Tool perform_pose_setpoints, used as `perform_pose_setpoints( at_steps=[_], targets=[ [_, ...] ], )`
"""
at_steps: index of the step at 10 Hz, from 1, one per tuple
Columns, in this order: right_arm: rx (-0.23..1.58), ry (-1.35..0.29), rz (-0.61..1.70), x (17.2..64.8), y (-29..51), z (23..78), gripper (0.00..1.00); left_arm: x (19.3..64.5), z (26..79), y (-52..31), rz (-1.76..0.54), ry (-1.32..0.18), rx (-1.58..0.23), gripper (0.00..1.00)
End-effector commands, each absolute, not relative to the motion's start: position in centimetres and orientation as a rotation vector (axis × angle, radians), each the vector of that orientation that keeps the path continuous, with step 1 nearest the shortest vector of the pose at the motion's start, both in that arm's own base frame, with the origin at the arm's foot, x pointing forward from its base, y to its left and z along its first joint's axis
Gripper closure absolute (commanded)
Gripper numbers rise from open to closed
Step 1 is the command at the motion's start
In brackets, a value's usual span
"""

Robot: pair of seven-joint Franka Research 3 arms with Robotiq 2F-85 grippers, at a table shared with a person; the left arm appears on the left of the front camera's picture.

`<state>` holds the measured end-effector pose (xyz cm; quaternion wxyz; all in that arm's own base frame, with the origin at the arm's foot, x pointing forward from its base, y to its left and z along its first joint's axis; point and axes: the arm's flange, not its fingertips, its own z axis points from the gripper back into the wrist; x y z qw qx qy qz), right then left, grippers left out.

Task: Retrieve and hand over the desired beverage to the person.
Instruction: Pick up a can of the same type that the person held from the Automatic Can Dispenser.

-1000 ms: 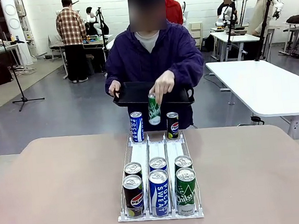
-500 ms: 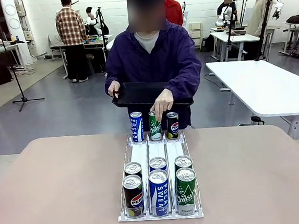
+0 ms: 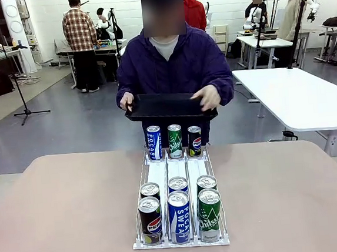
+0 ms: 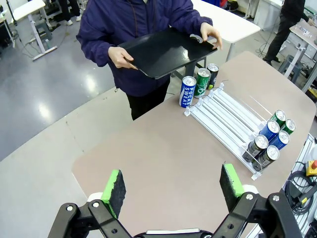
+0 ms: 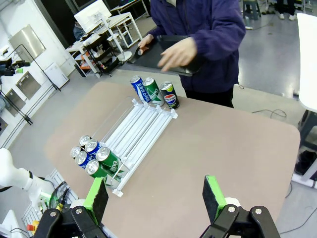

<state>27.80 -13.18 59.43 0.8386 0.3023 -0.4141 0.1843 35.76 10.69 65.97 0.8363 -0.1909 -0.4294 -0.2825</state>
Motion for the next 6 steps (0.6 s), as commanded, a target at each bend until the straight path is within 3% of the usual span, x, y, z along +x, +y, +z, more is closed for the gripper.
perform_pose_setpoints(
  at_steps=[1, 6],
  targets=[
    [0.660, -0.881, 0.405, 28.05, -13.14, 59.44, 0.00, 35.92, 65.90, 10.58, -0.594, -0.924, -0.399, 0.00],
    [0.639, -0.876, 0.390, 27.80, -13.18, 59.43, 0.00, 35.92, 65.90, 10.58, -0.594, -0.924, -0.399, 0.00]
  ],
)
